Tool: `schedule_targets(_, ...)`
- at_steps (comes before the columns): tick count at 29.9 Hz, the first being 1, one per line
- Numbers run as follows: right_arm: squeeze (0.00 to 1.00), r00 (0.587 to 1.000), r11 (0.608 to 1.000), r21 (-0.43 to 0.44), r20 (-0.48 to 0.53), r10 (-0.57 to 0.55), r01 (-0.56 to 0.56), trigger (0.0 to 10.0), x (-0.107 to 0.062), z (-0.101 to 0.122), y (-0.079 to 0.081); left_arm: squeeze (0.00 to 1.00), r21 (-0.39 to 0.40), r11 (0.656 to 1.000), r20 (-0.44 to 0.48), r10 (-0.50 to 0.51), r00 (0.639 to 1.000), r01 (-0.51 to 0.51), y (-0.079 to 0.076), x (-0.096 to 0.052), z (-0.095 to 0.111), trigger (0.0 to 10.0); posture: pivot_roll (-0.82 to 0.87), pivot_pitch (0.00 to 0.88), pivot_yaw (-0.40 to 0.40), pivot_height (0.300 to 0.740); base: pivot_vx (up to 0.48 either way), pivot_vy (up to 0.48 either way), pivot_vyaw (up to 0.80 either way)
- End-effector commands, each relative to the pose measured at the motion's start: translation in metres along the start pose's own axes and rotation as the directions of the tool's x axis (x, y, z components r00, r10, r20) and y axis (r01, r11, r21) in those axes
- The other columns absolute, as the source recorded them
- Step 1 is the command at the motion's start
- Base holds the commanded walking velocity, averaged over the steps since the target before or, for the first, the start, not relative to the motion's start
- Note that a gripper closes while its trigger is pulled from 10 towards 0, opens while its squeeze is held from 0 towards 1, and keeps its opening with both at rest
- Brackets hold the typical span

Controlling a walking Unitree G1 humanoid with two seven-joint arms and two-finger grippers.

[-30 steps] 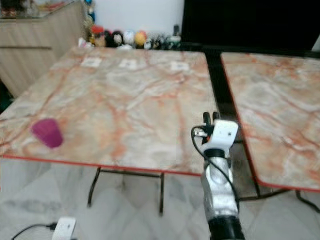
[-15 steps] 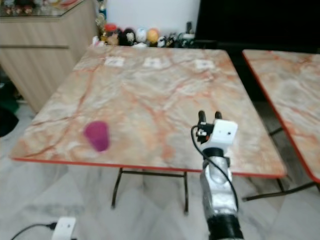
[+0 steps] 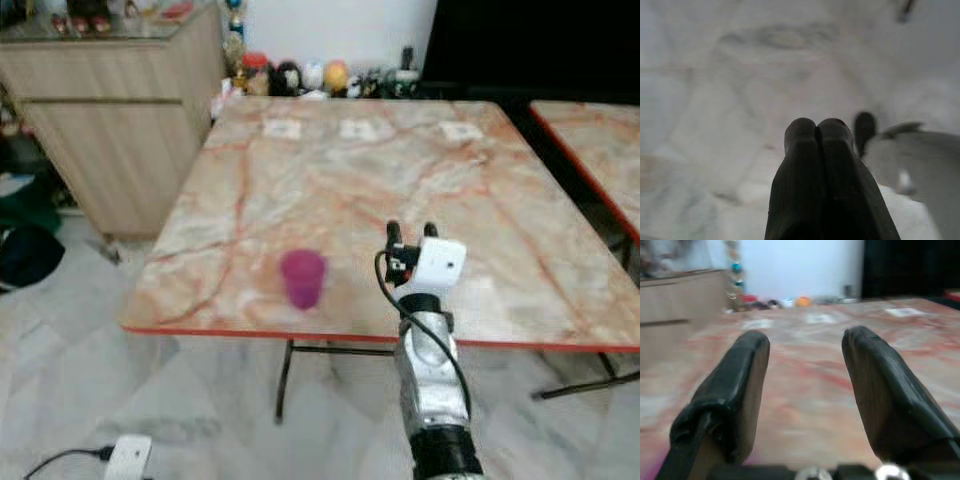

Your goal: Setting the table

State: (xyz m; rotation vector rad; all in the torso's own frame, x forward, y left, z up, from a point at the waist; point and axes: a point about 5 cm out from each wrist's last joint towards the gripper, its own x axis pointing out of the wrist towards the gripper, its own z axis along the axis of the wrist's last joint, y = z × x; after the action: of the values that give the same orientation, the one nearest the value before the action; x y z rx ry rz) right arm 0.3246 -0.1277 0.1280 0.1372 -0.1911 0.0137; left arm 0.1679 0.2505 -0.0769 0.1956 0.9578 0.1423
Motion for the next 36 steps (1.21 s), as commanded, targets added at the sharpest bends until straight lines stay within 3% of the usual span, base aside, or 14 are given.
schedule_targets(1, 0.00, 1.000, 0.999, -0.017, 0.011, -0.029, 0.030, 10.0, 0.001, 0.004, -0.011, 0.00, -0.004, 1.000, -0.013, -0.013, 1.000, 0.013, -0.006, -0.001, -0.004, 10.0, 0.03, 0.018, -0.008, 0.740, 0.000, 0.000, 0.00)
schedule_targets(13, 0.00, 0.999, 0.999, -0.017, 0.023, -0.040, 0.041, 10.0, 0.002, 0.007, -0.014, 0.00, -0.007, 1.000, -0.006, -0.012, 1.000, 0.012, -0.006, -0.001, -0.004, 10.0, 0.04, 0.019, -0.008, 0.740, 0.000, 0.000, 0.00)
schedule_targets(23, 0.00, 0.995, 0.996, -0.029, 0.042, -0.085, 0.086, 10.0, 0.000, 0.013, -0.026, 0.00, 0.009, 1.000, -0.006, -0.018, 1.000, 0.018, -0.007, 0.000, -0.003, 10.0, 0.03, 0.019, -0.008, 0.740, 0.000, 0.000, 0.00)
schedule_targets(28, 0.00, 0.996, 0.996, -0.034, 0.038, -0.085, 0.086, 10.0, -0.001, 0.013, -0.028, 0.00, 0.006, 1.000, -0.005, -0.013, 1.000, 0.013, -0.007, 0.000, -0.003, 10.0, 0.04, 0.017, -0.011, 0.740, 0.000, -0.388, 0.00)
schedule_targets(36, 0.00, 0.996, 0.996, -0.037, 0.028, -0.083, 0.084, 10.0, -0.002, 0.014, -0.027, 0.00, 0.004, 1.000, -0.004, -0.014, 1.000, 0.014, -0.007, 0.000, -0.003, 10.0, 0.03, 0.018, -0.013, 0.740, 0.000, 0.000, 0.00)
